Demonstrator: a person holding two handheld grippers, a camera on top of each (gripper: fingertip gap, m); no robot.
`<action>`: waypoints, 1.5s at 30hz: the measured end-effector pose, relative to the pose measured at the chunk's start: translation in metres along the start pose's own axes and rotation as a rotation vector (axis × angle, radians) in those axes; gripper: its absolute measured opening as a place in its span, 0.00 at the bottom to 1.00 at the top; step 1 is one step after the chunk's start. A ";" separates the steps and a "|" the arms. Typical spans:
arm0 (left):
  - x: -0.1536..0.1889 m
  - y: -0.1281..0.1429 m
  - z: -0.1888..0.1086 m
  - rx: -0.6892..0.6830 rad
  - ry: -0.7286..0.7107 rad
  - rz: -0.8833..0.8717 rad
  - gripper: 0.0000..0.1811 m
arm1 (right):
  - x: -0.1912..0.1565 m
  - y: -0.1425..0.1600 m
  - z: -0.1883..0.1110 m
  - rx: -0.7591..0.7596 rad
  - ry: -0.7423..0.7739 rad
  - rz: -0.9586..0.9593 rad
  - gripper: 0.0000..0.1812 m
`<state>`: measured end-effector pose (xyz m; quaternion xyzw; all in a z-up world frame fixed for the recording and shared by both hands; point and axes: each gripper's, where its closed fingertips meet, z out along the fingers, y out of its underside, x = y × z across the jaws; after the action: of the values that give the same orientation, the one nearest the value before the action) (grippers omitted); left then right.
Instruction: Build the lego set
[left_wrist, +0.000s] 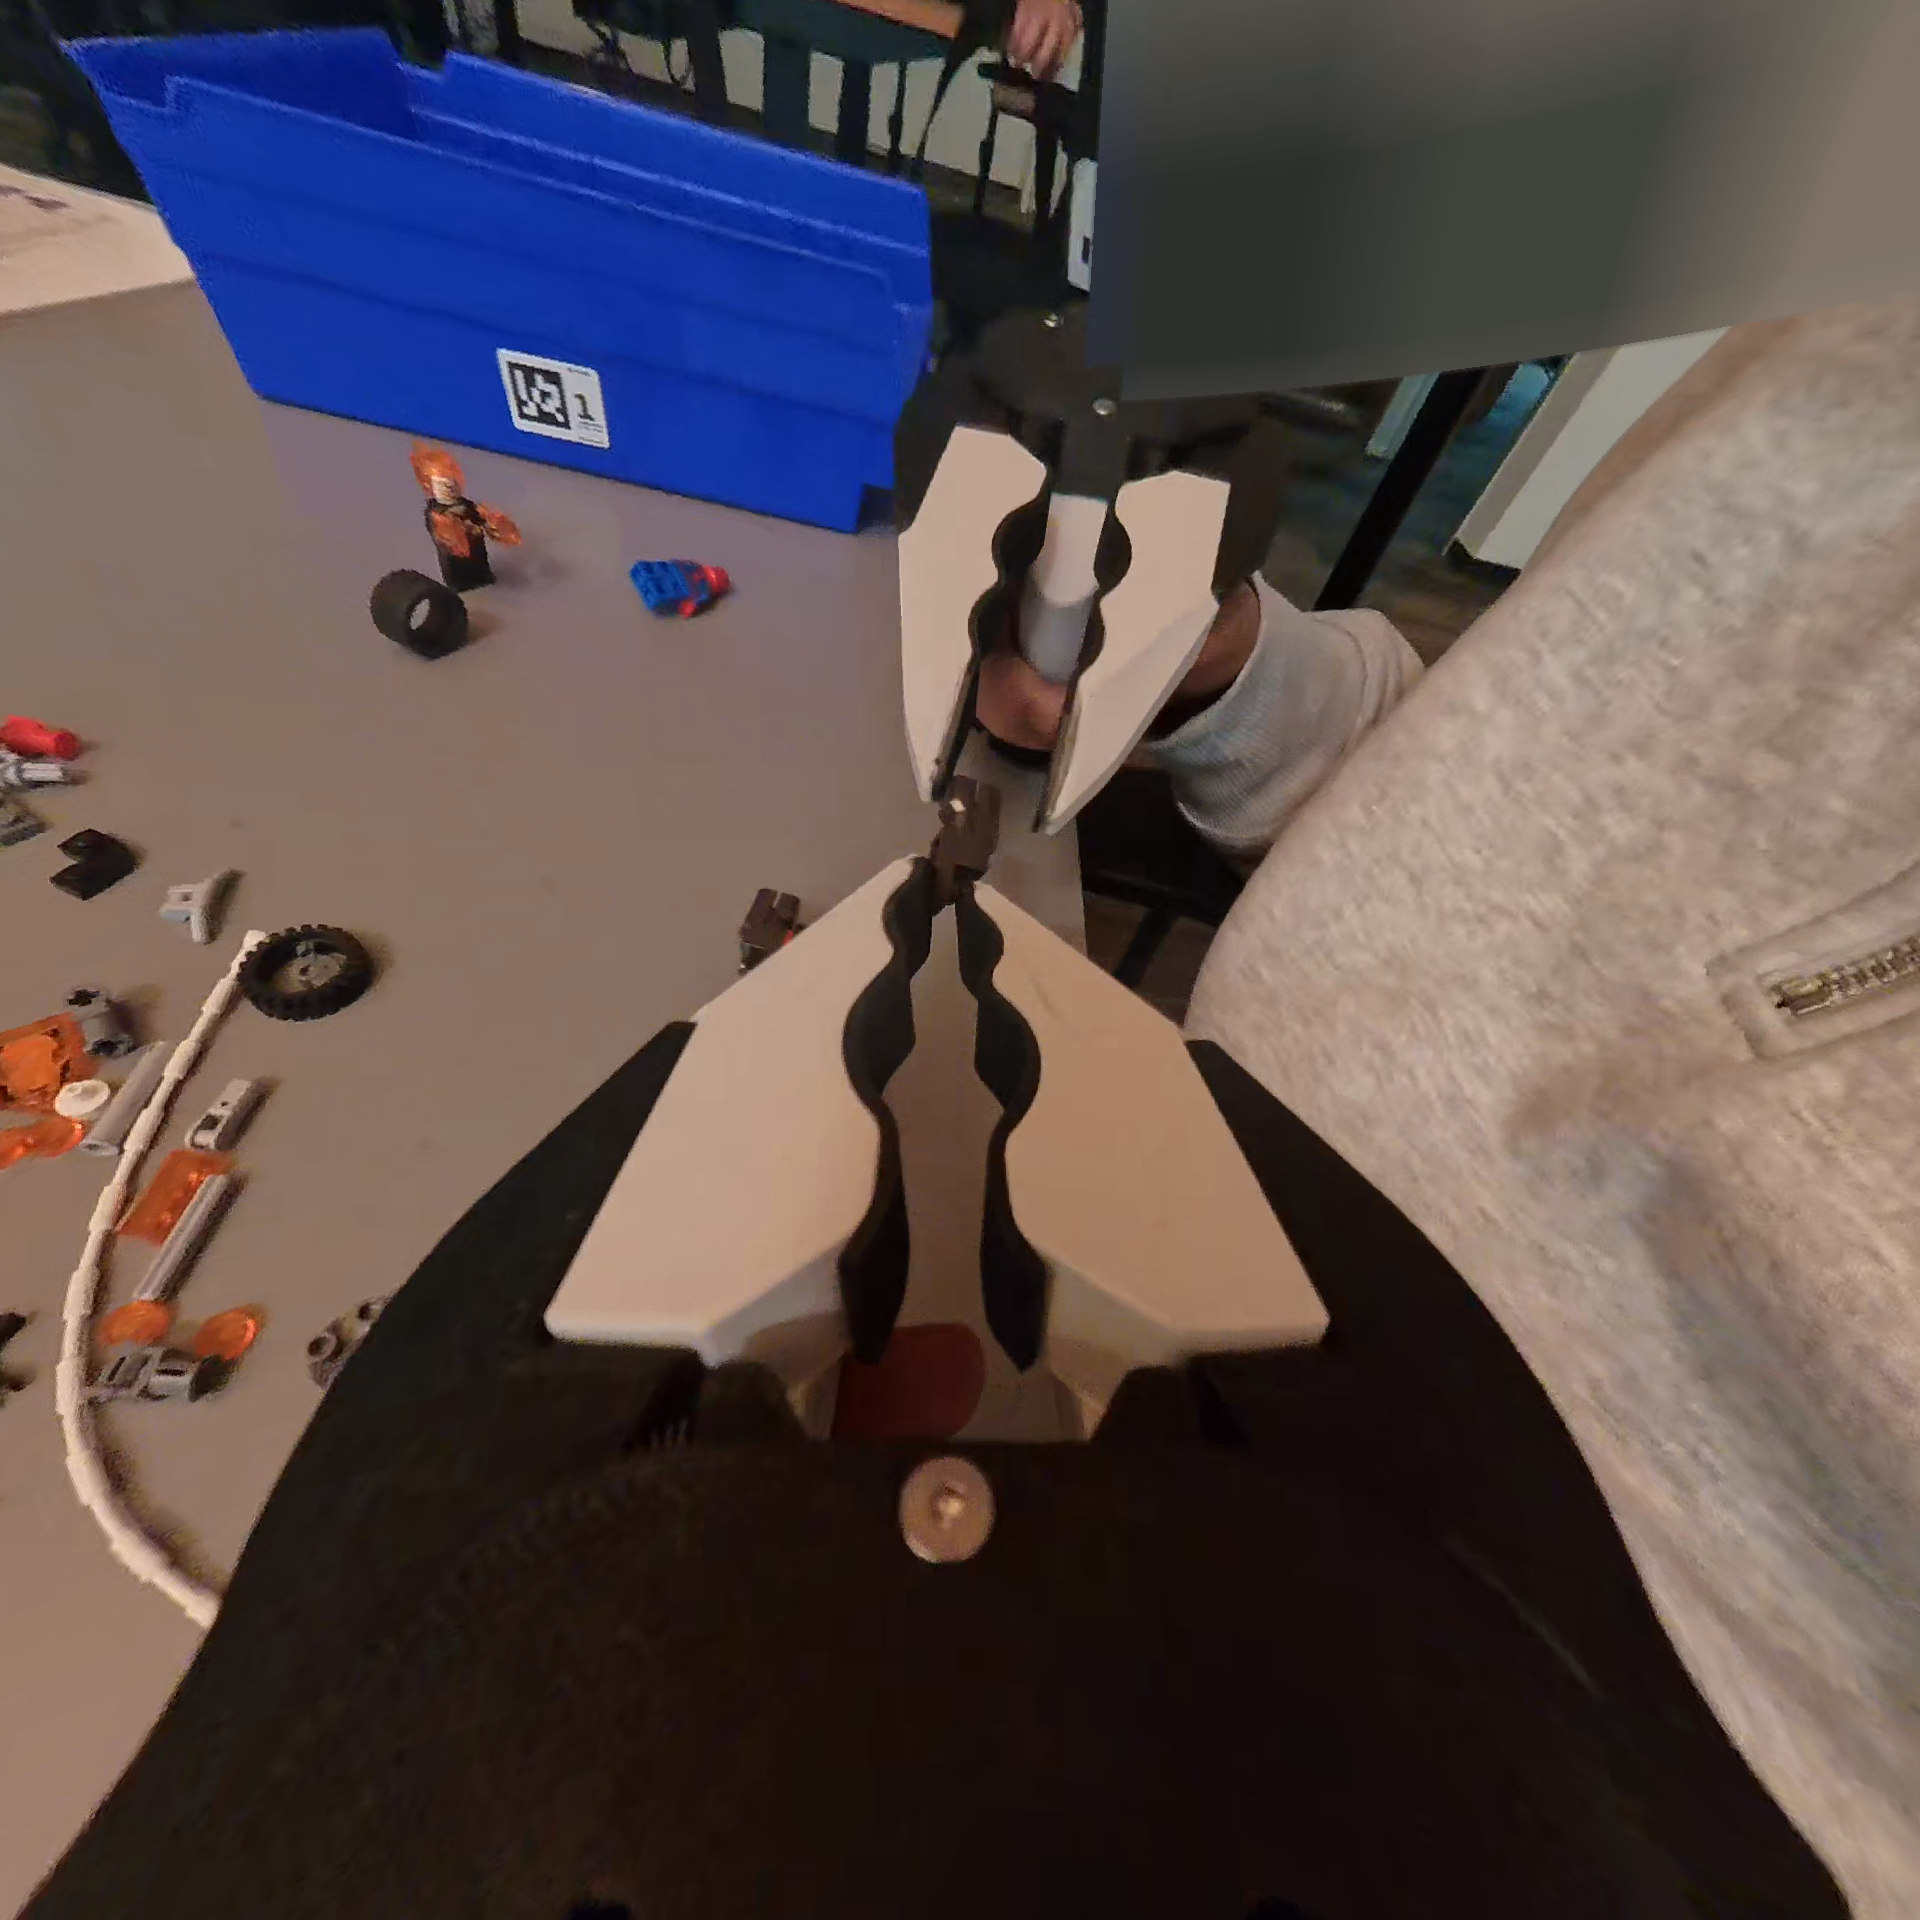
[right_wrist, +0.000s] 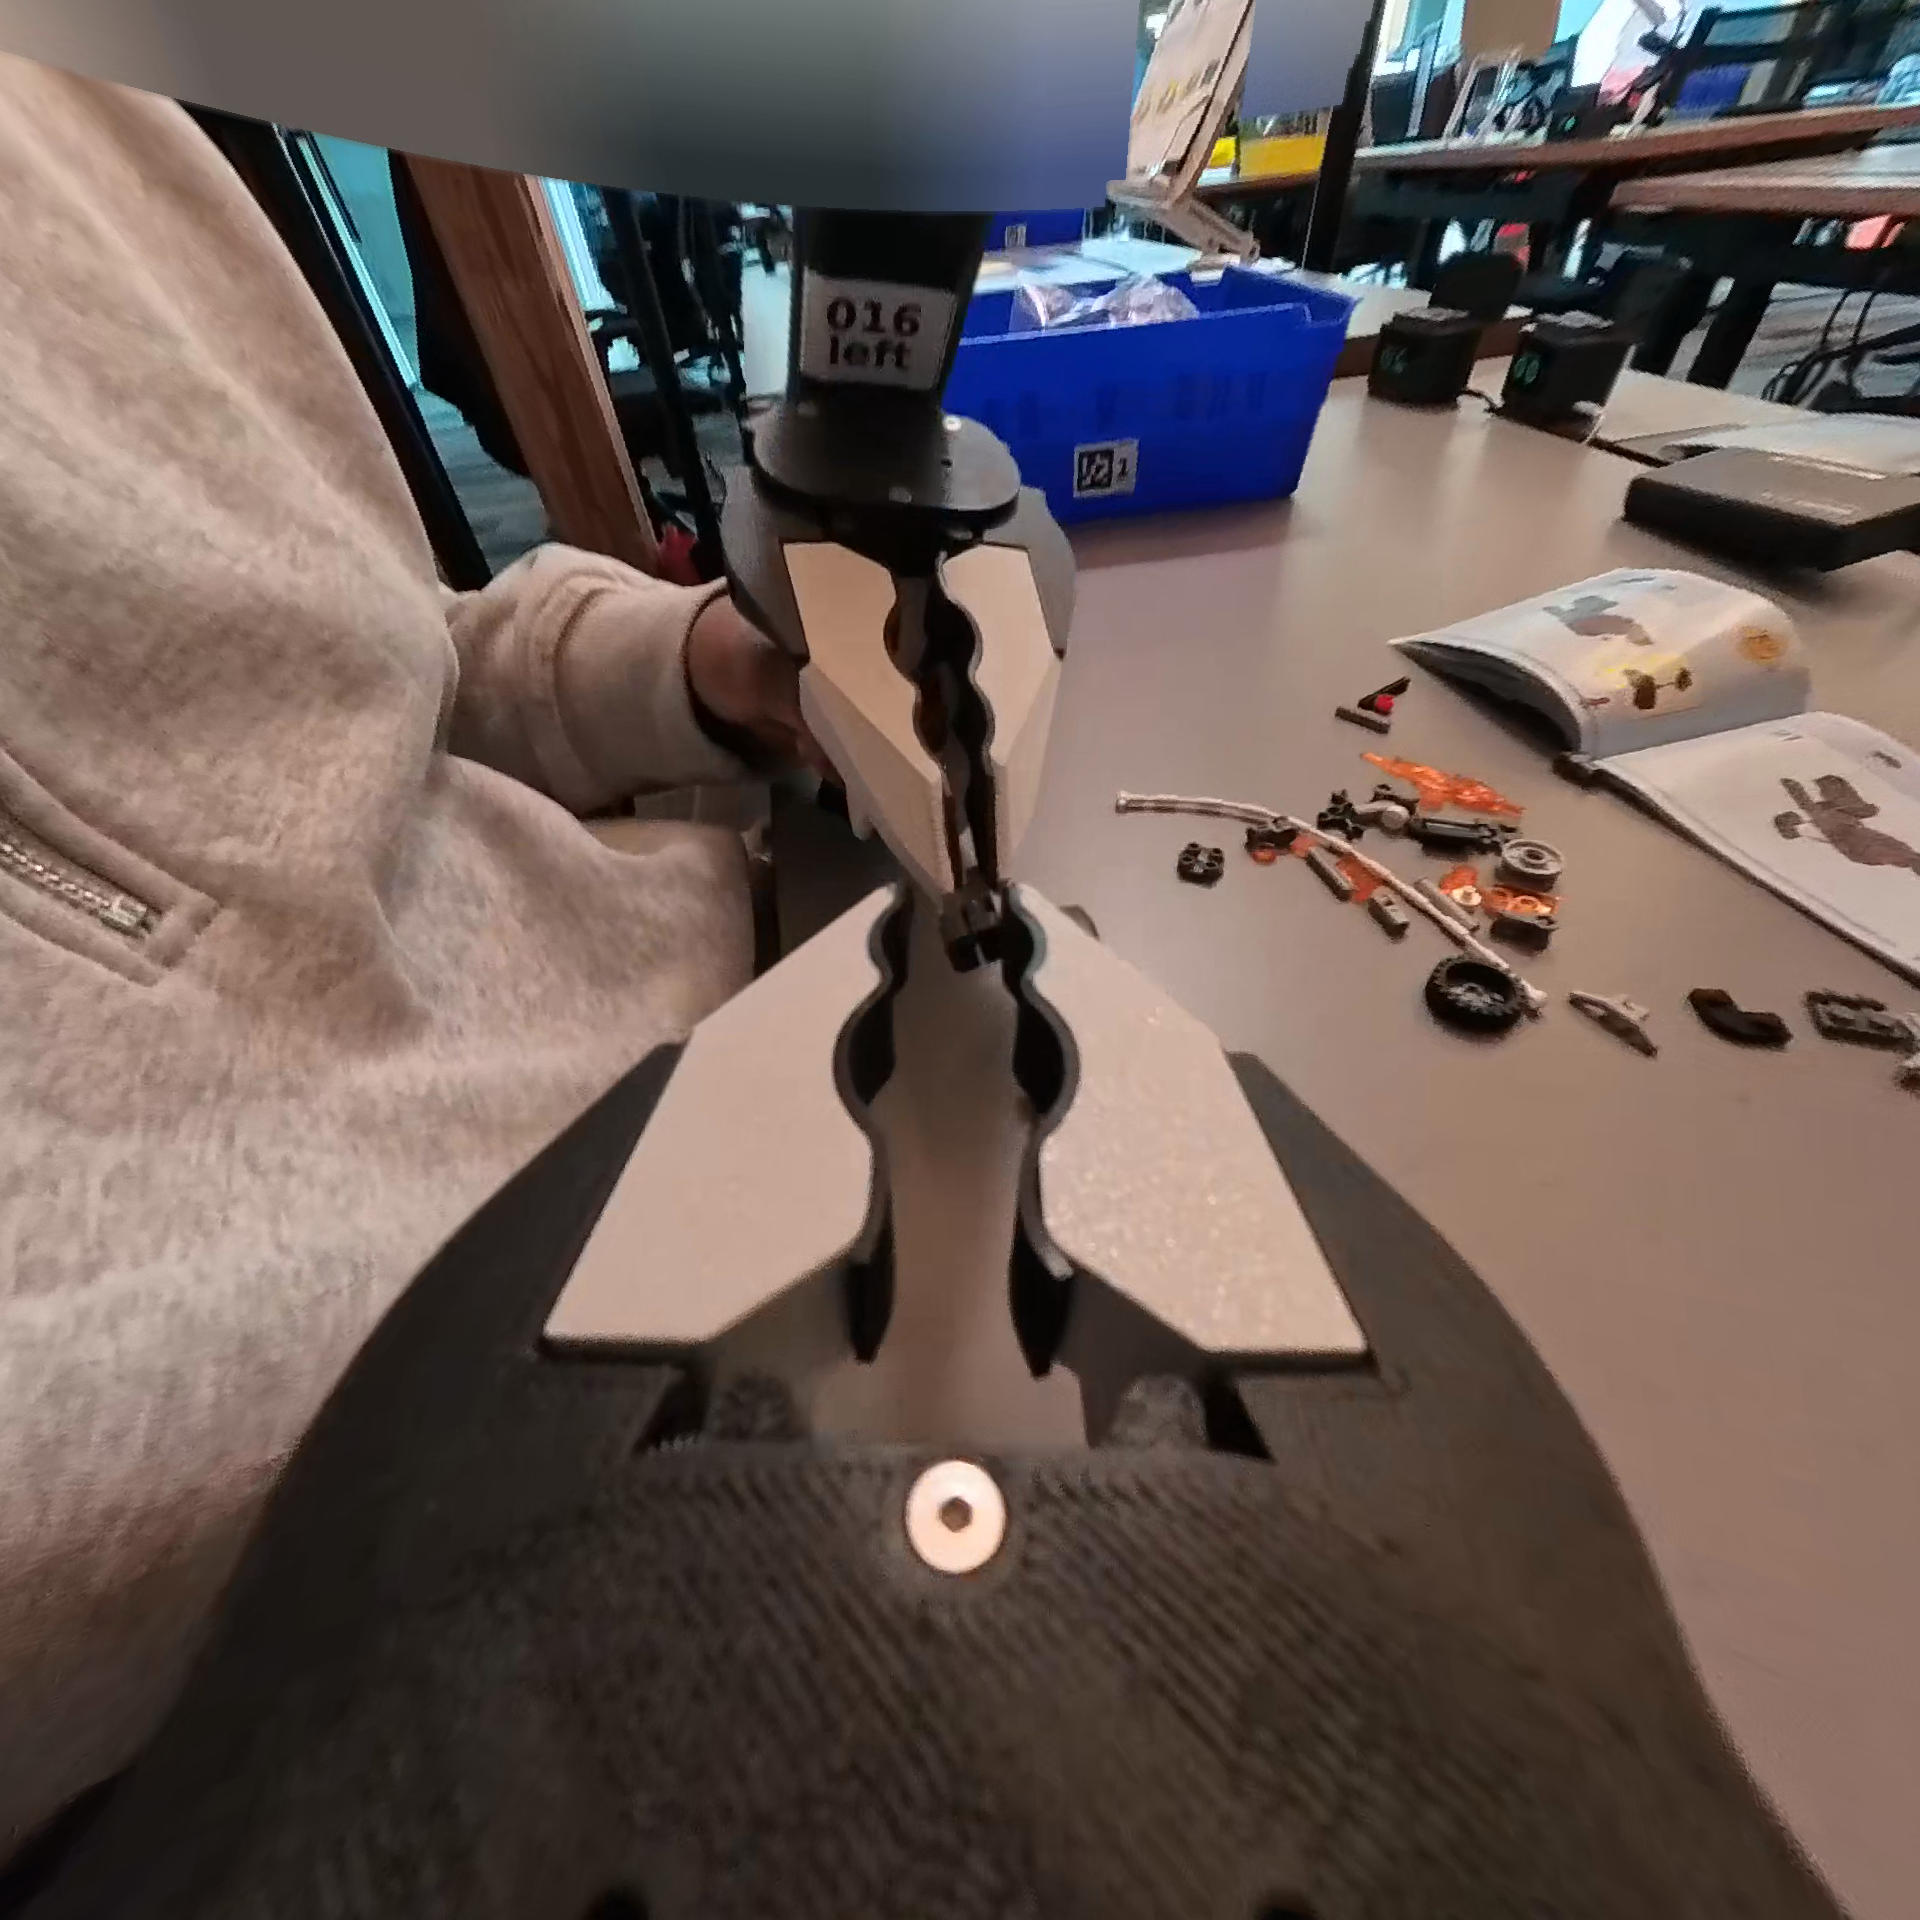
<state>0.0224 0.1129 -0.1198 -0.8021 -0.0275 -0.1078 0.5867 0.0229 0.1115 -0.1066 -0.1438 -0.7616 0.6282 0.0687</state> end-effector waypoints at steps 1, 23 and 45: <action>0.001 0.002 0.001 -0.008 0.010 0.001 0.01 | -0.001 0.003 0.001 -0.019 0.001 -0.008 0.07; -0.003 0.009 0.007 -0.056 0.032 -0.026 0.02 | 0.003 0.029 0.002 -0.198 0.070 -0.089 0.05; -0.047 0.041 0.026 -0.403 -0.060 0.194 0.36 | 0.016 0.072 -0.002 -0.453 0.128 -0.001 0.06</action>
<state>-0.0124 0.1286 -0.1755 -0.9047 0.0545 -0.0302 0.4214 0.0175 0.1305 -0.1775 -0.1945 -0.8773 0.4309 0.0832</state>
